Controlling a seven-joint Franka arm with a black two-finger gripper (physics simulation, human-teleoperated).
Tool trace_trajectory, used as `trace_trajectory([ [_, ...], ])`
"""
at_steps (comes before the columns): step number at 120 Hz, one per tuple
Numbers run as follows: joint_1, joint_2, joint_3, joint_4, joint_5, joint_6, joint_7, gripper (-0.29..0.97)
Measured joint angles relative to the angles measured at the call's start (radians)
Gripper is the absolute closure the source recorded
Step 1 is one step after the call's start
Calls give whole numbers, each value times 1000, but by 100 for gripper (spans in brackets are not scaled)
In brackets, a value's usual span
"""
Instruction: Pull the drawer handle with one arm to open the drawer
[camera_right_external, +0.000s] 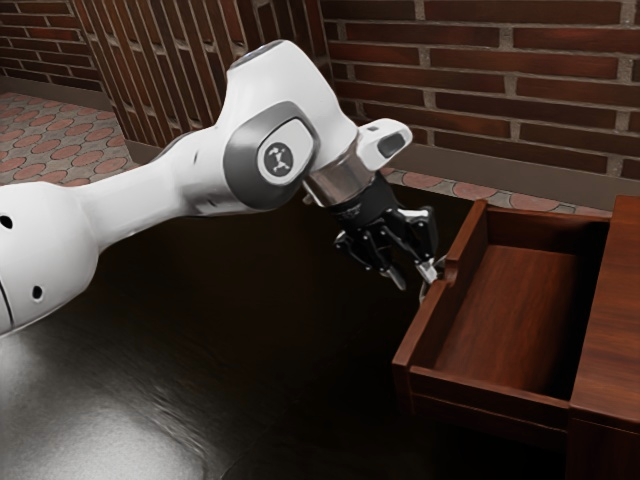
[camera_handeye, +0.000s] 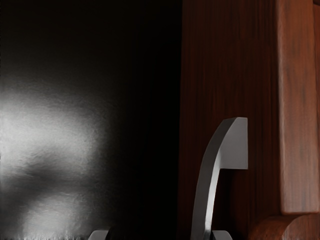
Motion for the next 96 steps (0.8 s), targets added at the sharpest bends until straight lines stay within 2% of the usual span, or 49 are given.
trace_trajectory([
  [96, 48, -47, -2, -59, 30, -6, 27, 49],
])
